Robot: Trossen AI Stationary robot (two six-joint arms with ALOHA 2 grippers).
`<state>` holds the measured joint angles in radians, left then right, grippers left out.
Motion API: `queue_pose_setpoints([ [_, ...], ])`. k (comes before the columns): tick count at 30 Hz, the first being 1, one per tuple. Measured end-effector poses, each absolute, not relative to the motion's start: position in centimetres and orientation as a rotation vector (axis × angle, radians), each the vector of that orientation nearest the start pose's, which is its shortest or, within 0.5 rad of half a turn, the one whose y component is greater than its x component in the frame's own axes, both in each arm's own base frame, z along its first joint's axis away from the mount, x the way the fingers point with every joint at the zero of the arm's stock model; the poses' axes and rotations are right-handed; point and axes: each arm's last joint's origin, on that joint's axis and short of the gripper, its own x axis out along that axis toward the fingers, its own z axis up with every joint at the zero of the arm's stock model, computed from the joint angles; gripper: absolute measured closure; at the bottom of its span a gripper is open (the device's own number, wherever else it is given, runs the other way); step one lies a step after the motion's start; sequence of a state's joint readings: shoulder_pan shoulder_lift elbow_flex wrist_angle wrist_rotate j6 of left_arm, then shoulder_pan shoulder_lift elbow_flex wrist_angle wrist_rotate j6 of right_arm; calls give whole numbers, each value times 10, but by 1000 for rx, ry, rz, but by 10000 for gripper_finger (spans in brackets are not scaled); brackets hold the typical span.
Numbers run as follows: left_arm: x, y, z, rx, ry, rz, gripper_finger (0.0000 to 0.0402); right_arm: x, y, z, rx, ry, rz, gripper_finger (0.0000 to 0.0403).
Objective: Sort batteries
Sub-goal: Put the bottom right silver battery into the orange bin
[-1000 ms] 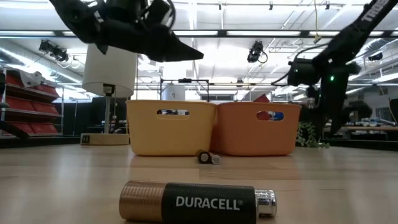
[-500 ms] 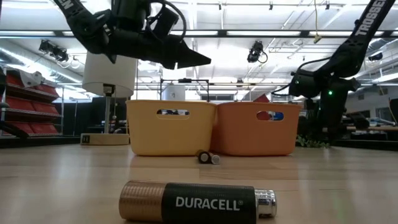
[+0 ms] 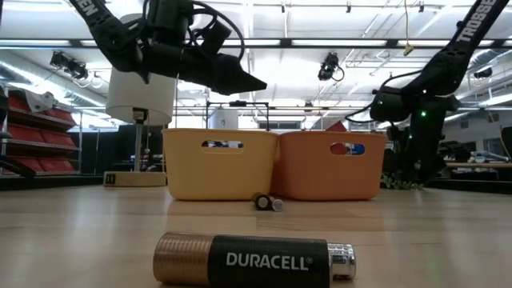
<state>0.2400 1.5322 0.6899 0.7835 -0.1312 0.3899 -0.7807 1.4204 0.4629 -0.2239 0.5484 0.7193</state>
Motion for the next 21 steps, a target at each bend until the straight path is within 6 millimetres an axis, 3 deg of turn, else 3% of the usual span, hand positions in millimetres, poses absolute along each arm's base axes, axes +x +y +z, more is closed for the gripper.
queue_pose_setpoints([
  [7, 304, 79, 220, 363, 114, 359, 149, 146, -166, 129, 687, 777, -1532, 292],
  [12, 304, 79, 220, 362, 117, 358, 149, 147, -176, 139, 612, 865, -1448, 304],
  [21, 304, 79, 219, 355, 122, 357, 149, 144, -179, 141, 598, 937, -1411, 311],
])
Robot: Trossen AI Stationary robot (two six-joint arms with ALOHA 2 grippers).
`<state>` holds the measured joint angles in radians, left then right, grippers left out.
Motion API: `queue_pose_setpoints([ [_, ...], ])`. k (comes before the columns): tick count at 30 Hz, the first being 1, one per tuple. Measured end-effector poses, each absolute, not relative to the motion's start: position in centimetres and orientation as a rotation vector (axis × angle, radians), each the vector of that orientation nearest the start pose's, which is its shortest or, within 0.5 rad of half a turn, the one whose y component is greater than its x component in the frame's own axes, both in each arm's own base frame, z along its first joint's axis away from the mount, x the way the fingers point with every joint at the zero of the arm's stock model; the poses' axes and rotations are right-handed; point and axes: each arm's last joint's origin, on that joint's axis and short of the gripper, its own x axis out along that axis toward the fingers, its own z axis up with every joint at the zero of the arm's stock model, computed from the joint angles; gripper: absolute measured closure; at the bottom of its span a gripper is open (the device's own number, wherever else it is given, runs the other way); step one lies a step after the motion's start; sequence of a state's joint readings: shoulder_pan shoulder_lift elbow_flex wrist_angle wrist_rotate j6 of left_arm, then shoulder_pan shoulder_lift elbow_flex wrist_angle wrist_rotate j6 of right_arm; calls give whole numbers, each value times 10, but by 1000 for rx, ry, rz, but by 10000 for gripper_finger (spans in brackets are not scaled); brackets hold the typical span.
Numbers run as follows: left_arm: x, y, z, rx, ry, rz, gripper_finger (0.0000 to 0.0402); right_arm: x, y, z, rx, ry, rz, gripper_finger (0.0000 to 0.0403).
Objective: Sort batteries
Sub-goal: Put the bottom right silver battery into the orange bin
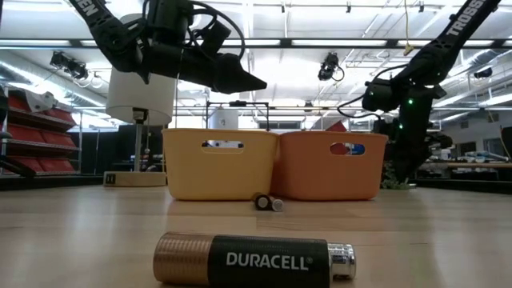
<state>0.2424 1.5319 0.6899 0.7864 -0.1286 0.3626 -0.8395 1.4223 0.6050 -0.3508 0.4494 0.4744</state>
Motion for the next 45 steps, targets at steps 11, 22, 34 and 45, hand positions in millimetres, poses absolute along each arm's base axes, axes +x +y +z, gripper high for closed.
queue_pose_setpoints([
  [11, 304, 79, 217, 355, 144, 353, 149, 165, -160, 140, 802, 914, -1113, 318],
  [22, 304, 79, 217, 356, 144, 355, 149, 172, -141, 181, 698, 683, -1093, 321],
  [34, 304, 79, 217, 355, 145, 357, 149, 131, -154, 207, 622, 444, -1572, 326],
  [45, 303, 79, 212, 351, 196, 347, 149, 118, -168, 198, 651, 401, -1768, 355],
])
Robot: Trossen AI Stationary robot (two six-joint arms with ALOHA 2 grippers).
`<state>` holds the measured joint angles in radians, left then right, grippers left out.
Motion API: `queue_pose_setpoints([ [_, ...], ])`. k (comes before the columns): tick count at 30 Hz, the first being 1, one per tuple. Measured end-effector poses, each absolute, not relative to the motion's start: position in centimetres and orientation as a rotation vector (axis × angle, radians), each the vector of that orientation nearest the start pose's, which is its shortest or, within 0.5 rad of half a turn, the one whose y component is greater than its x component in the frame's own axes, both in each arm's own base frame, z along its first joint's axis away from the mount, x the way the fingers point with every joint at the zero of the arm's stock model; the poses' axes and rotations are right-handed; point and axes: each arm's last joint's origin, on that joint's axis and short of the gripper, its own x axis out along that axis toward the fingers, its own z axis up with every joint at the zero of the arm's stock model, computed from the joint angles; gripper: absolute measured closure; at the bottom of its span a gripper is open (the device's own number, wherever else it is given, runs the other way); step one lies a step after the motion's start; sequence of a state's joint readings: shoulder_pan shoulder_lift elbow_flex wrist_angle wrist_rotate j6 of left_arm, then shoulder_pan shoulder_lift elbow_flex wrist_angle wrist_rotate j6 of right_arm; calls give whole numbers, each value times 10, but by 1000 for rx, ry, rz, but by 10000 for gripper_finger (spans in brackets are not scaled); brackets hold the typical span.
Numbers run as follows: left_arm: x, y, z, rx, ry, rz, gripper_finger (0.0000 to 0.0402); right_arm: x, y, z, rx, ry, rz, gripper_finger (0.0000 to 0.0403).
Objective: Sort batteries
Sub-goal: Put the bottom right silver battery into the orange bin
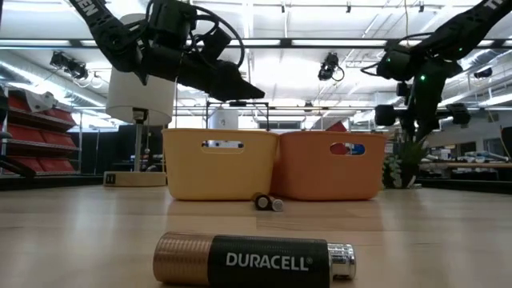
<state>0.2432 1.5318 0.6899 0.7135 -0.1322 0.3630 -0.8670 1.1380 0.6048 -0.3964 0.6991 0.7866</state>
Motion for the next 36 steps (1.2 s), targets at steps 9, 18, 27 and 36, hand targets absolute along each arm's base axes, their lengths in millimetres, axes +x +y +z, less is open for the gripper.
queue_pose_setpoints([
  [9, 302, 82, 209, 365, 242, 375, 149, 119, -159, 221, 572, 274, -1724, 358],
  [18, 301, 86, 209, 366, 244, 388, 149, 101, -153, 204, 681, 433, -1865, 391],
  [27, 301, 85, 210, 359, 224, 383, 149, 100, -178, 180, 745, 588, -1809, 402],
  [36, 301, 85, 207, 343, 252, 377, 149, 105, -177, 175, 821, 625, -1731, 401],
])
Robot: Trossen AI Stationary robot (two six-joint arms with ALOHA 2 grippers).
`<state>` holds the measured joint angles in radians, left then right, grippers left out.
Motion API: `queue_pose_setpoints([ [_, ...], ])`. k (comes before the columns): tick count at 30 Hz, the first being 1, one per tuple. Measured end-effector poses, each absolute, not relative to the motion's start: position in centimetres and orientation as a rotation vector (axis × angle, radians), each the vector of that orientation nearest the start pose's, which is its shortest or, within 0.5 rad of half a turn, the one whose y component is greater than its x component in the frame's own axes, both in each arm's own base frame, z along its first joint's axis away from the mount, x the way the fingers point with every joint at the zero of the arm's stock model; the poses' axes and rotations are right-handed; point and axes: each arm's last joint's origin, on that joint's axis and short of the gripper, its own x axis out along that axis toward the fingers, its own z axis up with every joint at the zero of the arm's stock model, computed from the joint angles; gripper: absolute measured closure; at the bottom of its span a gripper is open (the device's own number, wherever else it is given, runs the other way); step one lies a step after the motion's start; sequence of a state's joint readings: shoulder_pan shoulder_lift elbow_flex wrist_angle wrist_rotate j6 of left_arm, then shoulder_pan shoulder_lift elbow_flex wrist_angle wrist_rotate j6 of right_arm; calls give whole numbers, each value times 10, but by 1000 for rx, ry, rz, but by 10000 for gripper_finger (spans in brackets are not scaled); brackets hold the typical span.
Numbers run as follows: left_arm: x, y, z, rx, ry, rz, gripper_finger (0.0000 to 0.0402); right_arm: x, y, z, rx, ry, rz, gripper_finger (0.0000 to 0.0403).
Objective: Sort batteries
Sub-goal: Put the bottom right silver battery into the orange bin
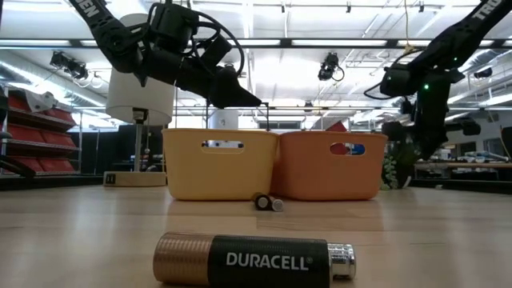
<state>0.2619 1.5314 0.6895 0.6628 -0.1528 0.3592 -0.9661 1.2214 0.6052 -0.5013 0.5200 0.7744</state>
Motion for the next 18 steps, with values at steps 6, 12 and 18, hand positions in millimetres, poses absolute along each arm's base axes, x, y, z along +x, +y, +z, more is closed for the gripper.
queue_pose_setpoints([
  [6, 301, 85, 210, 347, 224, 382, 149, 108, -168, 185, 846, 601, -1634, 402],
  [12, 301, 85, 207, 345, 256, 376, 149, 100, -148, 184, 912, 614, -1819, 400],
  [18, 297, 84, 202, 372, 254, 374, 149, 114, -141, 176, 981, 686, -1653, 396],
])
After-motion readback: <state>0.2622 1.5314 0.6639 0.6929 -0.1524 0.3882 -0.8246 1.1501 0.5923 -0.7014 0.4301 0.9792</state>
